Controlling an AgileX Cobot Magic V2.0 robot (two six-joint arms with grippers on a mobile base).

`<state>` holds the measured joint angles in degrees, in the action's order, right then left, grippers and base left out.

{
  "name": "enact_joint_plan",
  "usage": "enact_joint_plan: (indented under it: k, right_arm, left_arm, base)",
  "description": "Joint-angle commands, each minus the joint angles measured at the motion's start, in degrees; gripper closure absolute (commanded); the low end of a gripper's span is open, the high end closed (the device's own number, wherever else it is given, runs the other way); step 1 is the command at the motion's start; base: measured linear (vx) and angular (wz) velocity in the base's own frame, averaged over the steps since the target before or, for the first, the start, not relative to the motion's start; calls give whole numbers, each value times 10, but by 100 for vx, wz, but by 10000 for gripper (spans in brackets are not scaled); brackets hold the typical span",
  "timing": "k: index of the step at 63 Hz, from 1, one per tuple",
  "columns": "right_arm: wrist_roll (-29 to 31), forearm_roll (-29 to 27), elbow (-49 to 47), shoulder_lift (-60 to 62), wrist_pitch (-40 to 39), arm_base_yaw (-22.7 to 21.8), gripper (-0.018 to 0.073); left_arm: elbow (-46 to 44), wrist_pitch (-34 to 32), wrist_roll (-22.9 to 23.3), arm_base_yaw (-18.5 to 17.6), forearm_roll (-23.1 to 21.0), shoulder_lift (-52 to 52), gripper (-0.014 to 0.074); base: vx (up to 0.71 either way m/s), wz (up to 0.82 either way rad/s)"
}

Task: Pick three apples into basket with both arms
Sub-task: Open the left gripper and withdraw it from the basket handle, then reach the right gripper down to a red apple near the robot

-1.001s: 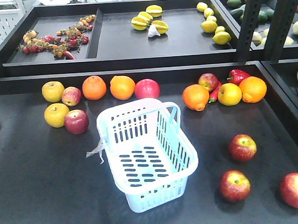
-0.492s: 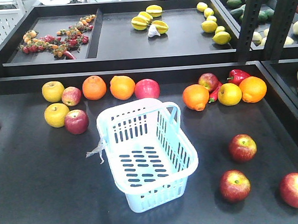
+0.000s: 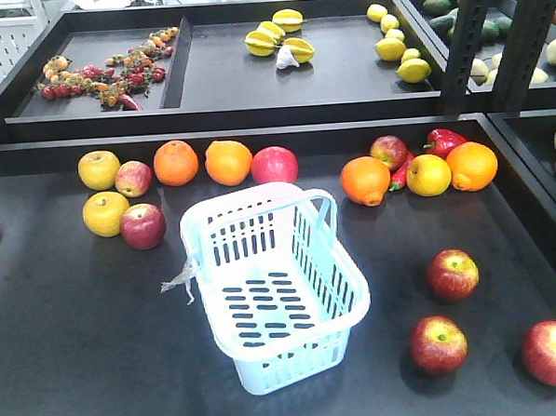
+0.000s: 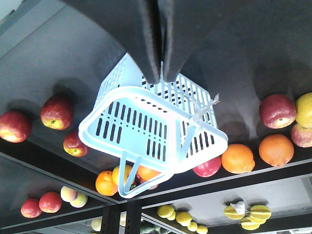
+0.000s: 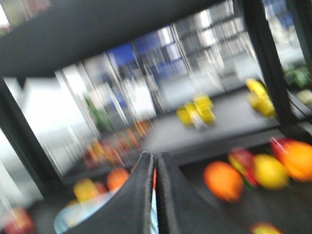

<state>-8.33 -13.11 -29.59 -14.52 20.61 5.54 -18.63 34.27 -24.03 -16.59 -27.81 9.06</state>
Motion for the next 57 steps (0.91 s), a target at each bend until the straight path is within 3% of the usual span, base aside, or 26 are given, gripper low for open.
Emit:
enact_joint_plan:
  k: [1,6,11,23,27,41,57]
  right_arm:
    - [59,28,-75,-85,69,-3,543]
    - [96,25,-90,-135,75,-3,496]
    - [127,20,-89,-175,65,-3,396]
    - [135,20,-87,-254,2,-3,-51]
    - [142,24,-87,-274,-4,-3,-161]
    - [191,24,-120,-361,77,-3,-149]
    - [243,17,-233,-512,229,-2,-94]
  left_arm:
    - [-15,-41,7,-1,-17,8,604]
    - [-15,-41,7,-1,-17,8,604]
    - [-15,-41,7,-1,-17,8,604]
    - [-15,-38,8,-1,-17,8,604]
    - [-15,-38,8,-1,-17,8,604]
    - [-15,-35,8,-1,-17,8,604]
    - [-15,-35,8,-1,-17,8,604]
  base:
    - [0,0]
    - [0,0]
    - [0,0]
    - [0,0]
    - [0,0]
    - [0,0]
    - [0,0]
